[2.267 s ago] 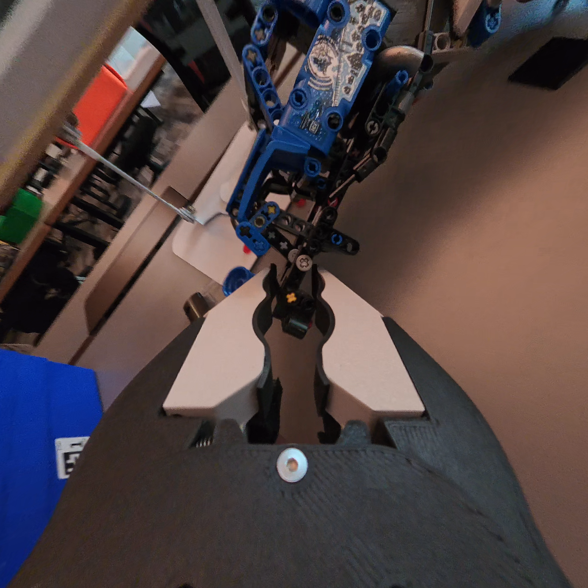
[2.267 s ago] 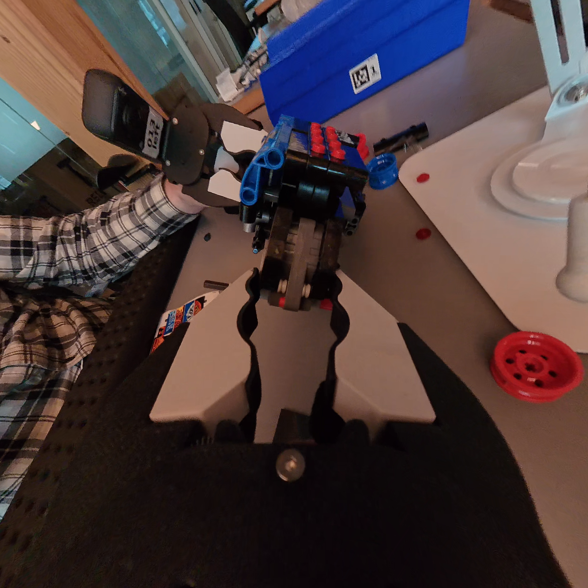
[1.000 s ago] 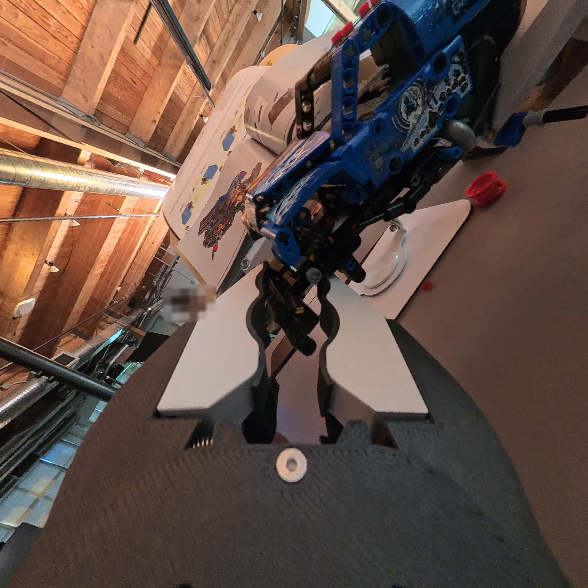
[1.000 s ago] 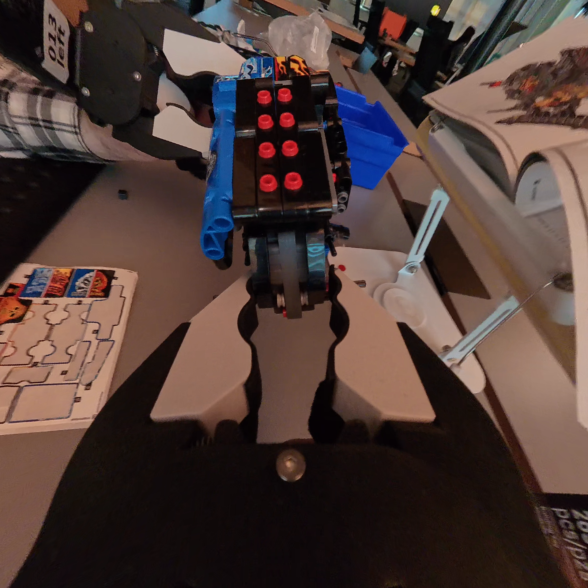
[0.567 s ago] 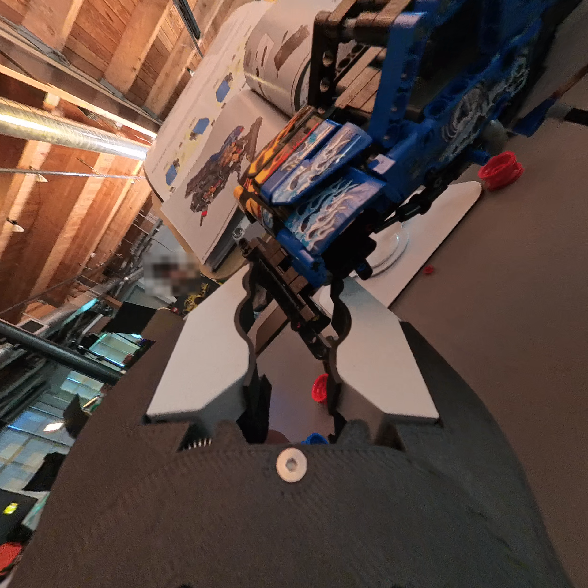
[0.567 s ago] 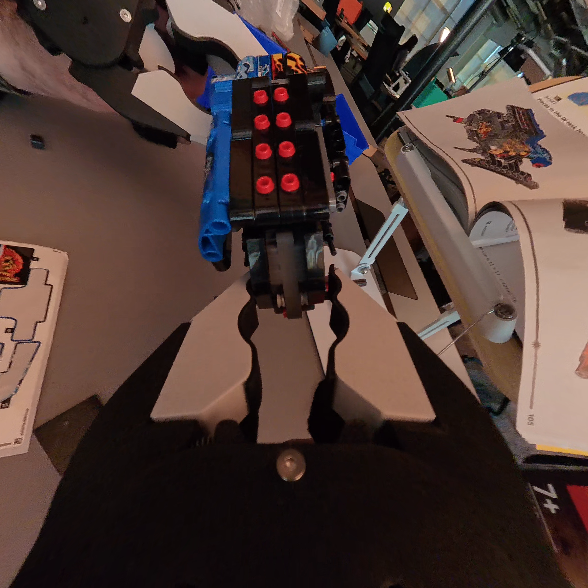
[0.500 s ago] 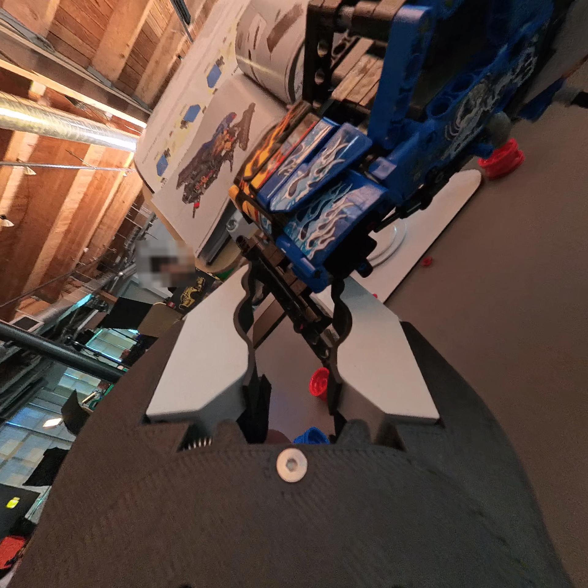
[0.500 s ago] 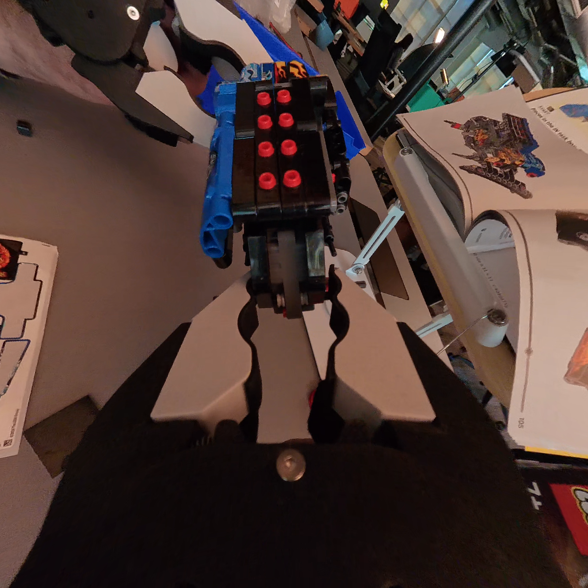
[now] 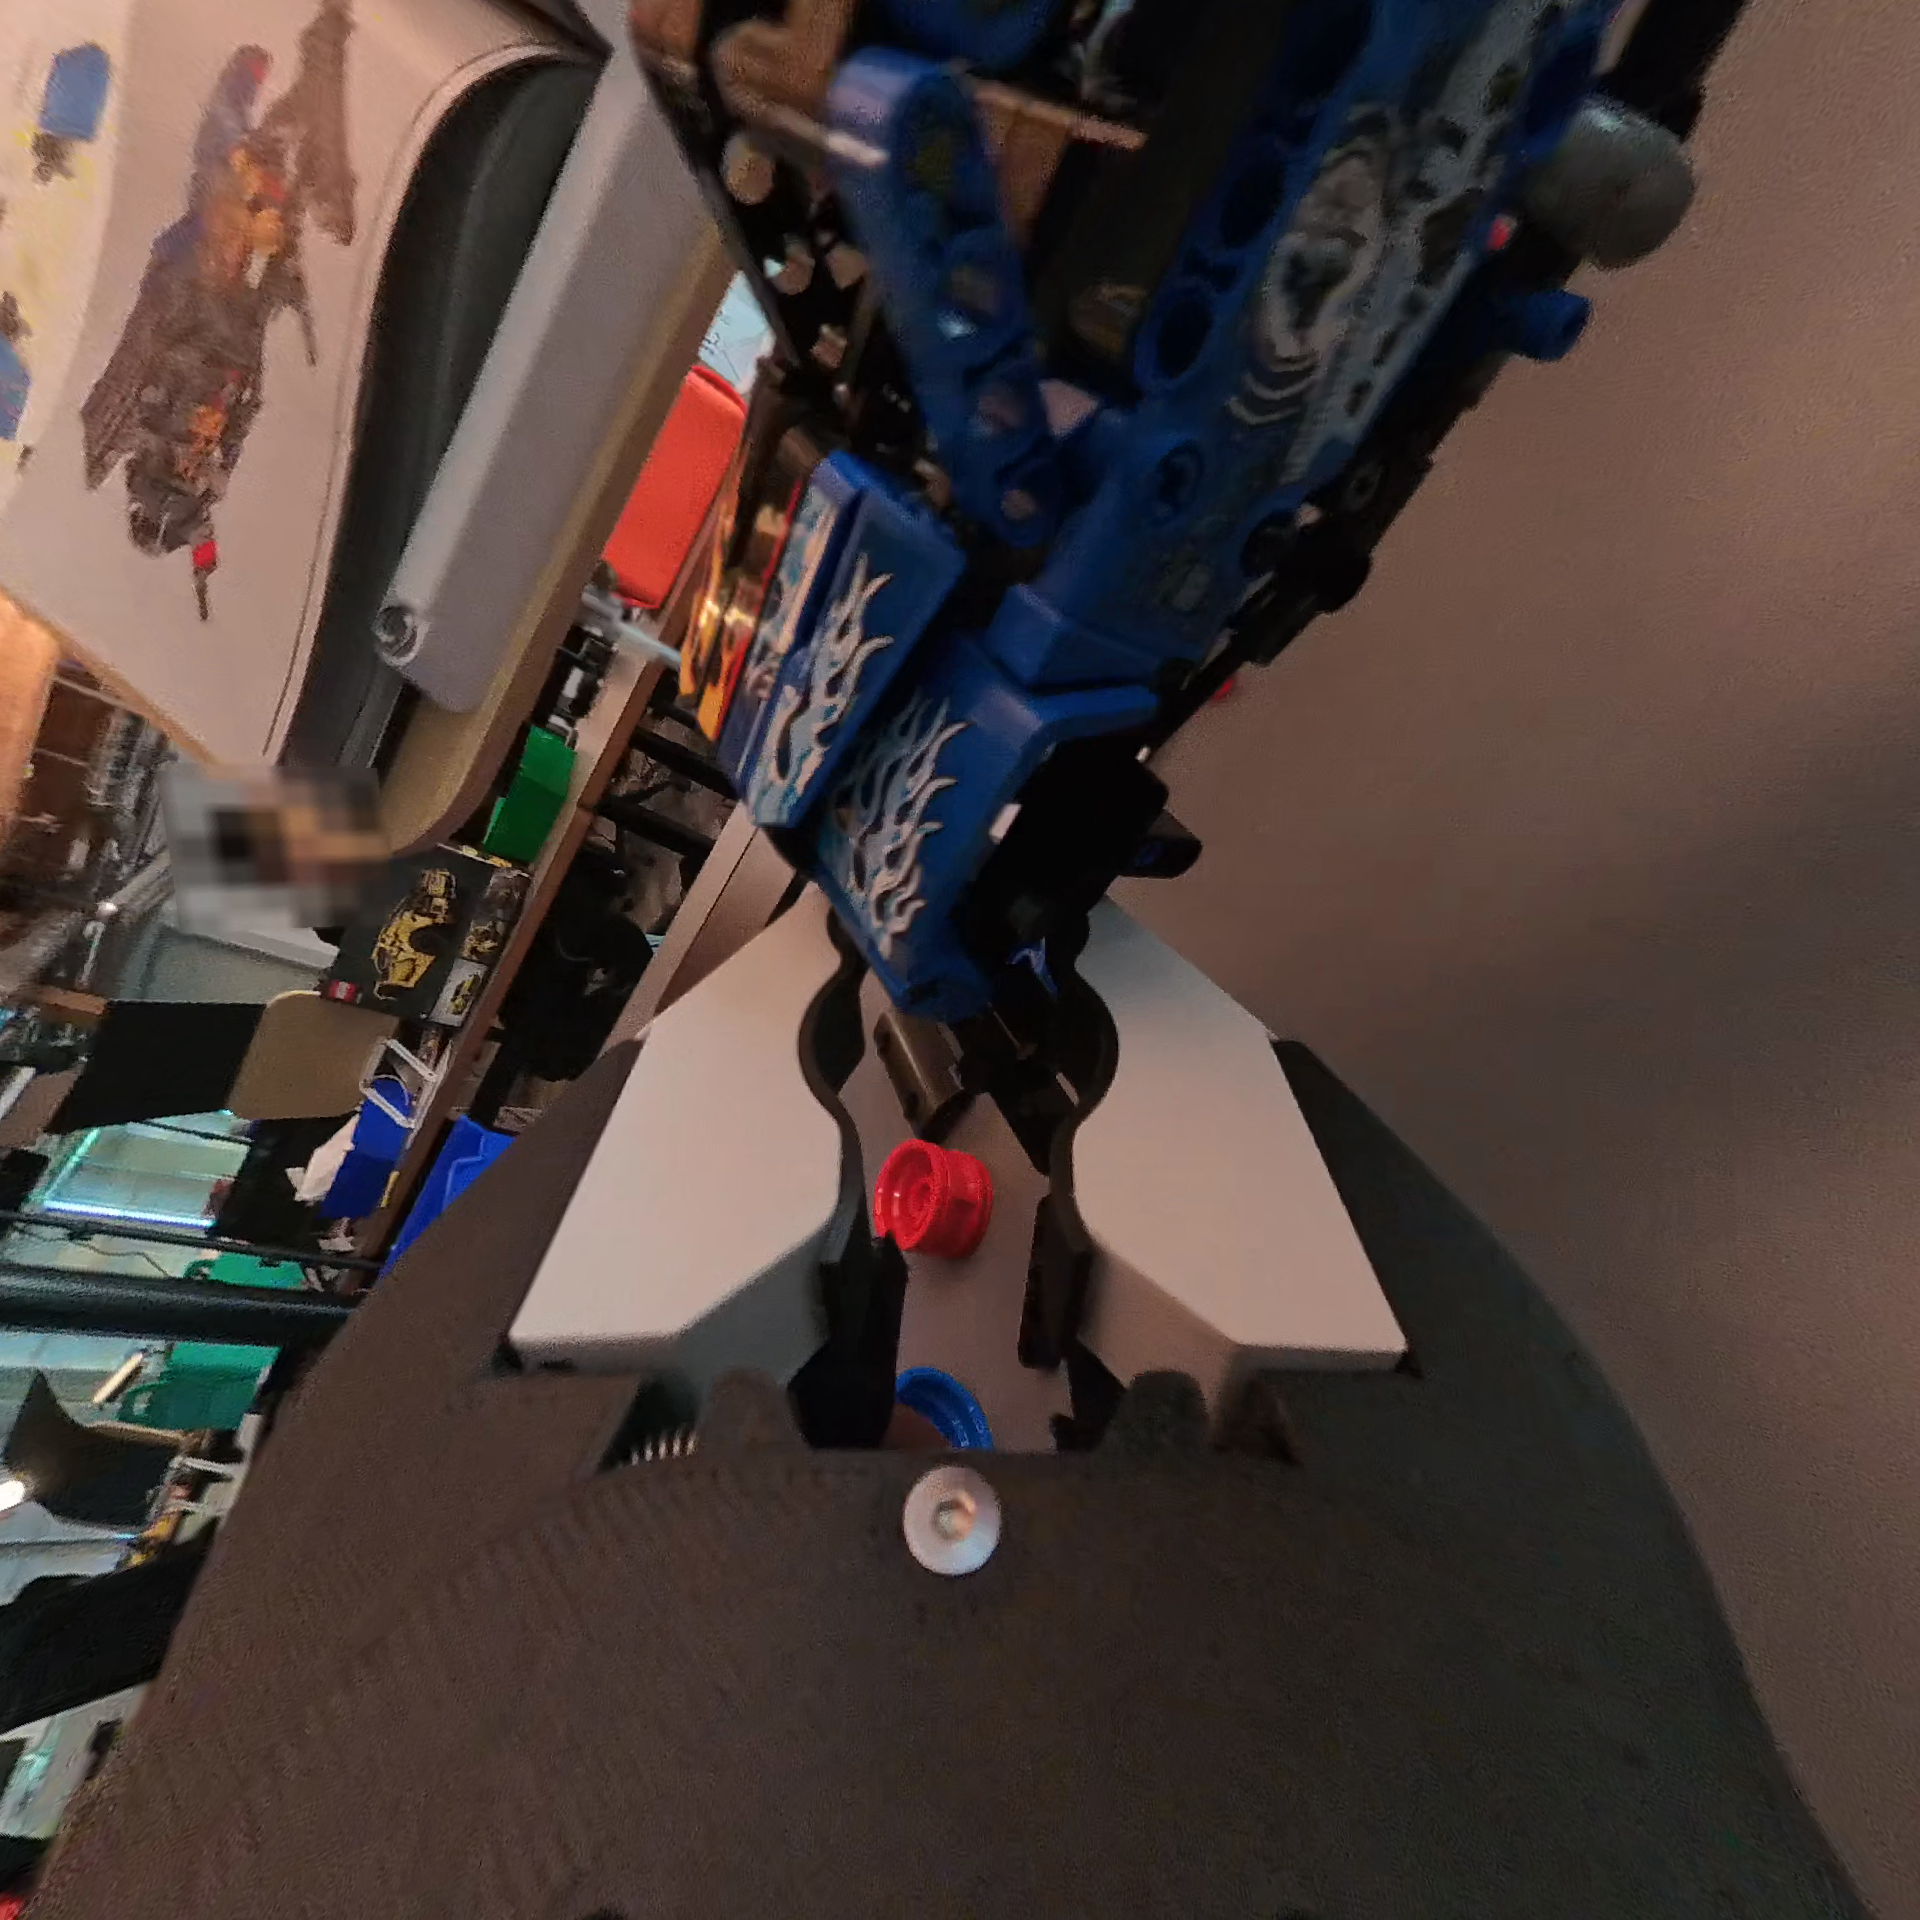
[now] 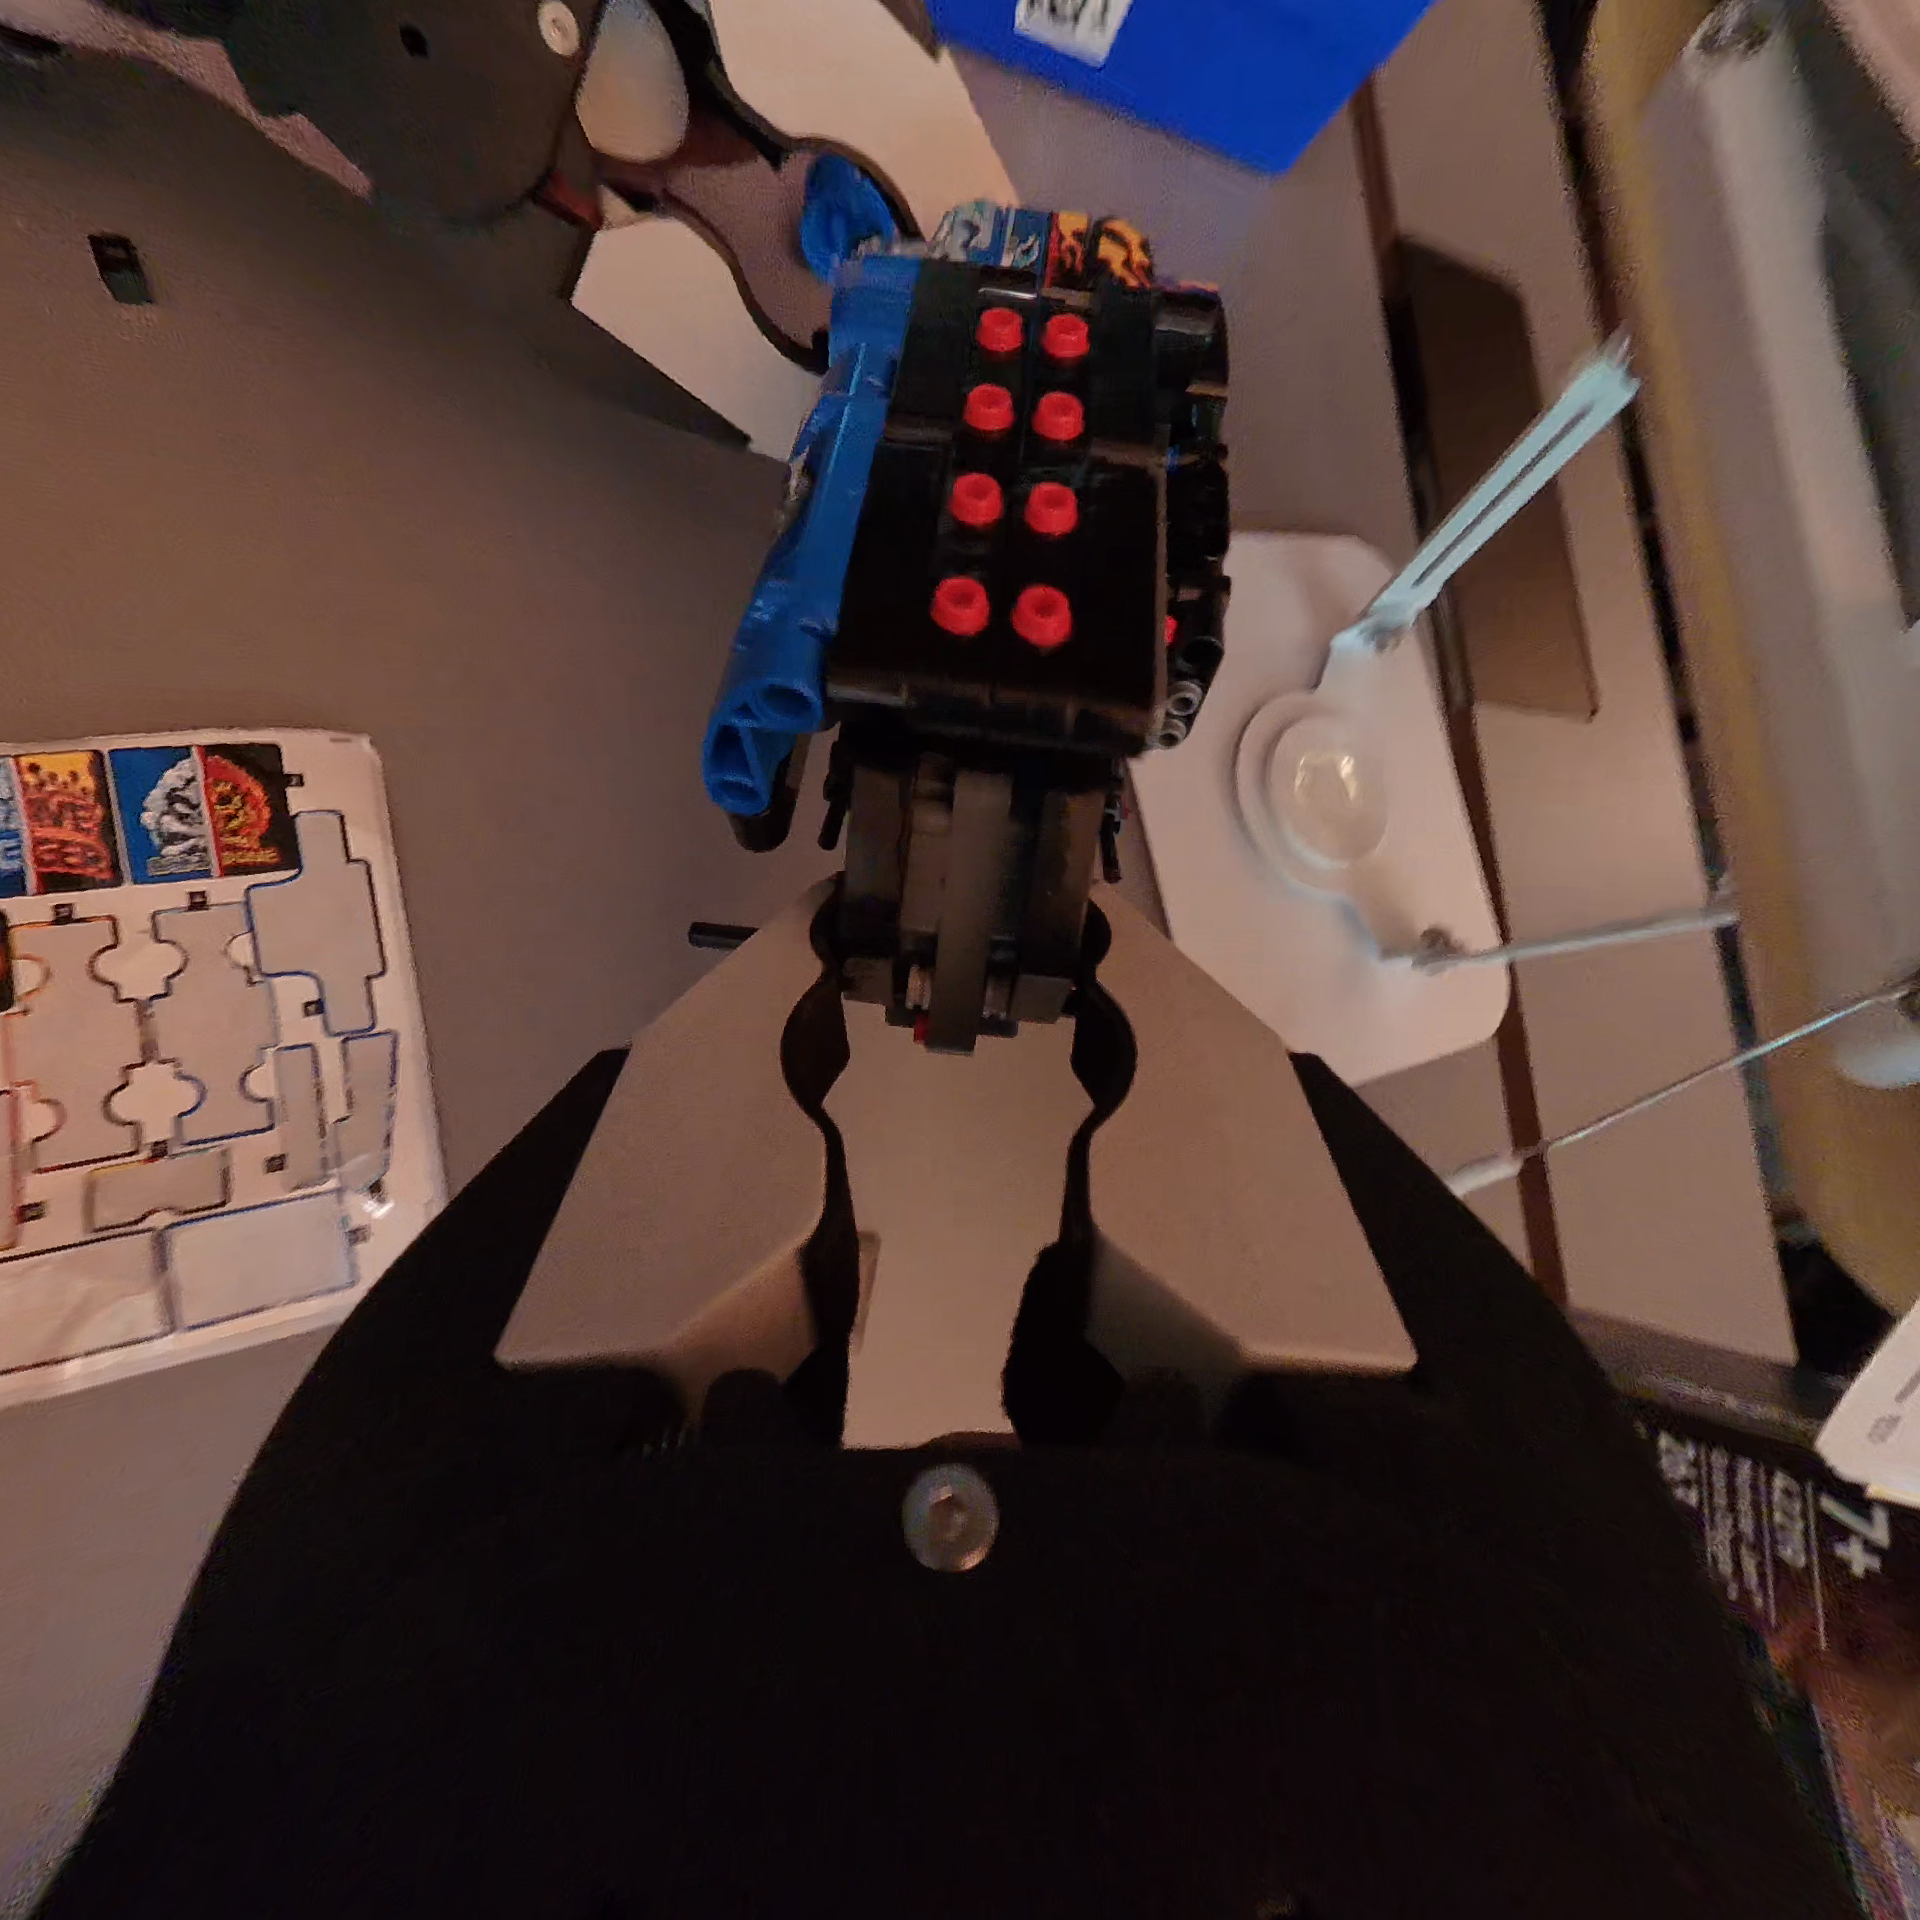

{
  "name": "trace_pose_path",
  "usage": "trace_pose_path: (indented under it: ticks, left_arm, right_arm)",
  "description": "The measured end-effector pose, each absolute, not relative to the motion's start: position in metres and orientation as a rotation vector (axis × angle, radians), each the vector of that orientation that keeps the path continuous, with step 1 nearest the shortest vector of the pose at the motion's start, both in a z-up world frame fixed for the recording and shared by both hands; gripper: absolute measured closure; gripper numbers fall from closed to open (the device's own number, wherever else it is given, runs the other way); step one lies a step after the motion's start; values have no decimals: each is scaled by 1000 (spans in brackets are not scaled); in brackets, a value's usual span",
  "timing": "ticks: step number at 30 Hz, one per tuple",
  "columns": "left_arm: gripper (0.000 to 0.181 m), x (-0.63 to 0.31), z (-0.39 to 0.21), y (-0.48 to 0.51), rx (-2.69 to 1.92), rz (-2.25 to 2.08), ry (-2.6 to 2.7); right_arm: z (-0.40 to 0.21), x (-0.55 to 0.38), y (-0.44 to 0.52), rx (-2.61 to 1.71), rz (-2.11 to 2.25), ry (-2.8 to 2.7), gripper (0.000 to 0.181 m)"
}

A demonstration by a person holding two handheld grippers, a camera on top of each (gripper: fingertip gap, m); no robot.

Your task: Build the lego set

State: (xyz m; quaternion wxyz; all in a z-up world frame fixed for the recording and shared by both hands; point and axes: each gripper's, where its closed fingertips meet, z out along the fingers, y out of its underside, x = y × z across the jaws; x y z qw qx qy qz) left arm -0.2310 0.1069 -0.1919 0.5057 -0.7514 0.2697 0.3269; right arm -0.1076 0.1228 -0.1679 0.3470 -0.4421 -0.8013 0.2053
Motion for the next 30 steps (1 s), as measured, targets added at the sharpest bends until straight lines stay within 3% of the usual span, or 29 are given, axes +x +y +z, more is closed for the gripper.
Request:
trace_pose_path:
  ticks: [5, 11, 16, 21, 30]
  left_arm:
    - [150, -215, -208, 118, -1855, 740, 729]
    - [137, -205, -243, 120, -2022, 659, 840]
    - [134, -218, -254, 93, -2215, 547, 793]
    - [127, -213, -255, 61, -2331, 224, 639]
    - [135, -203, -255, 88, -2303, 186, 600]
  right_arm:
    - [-180, -89, 128, -1360, 486, -2112, 143]
    - [-214, -75, 128, -1646, 649, -2000, 145]
    - [-240, -80, 117, -1759, 544, -1828, 144]
    - [-251, -84, 104, -1841, 491, -1727, 143]
    - [-248, -104, 50, -1874, 679, -1759, 121]
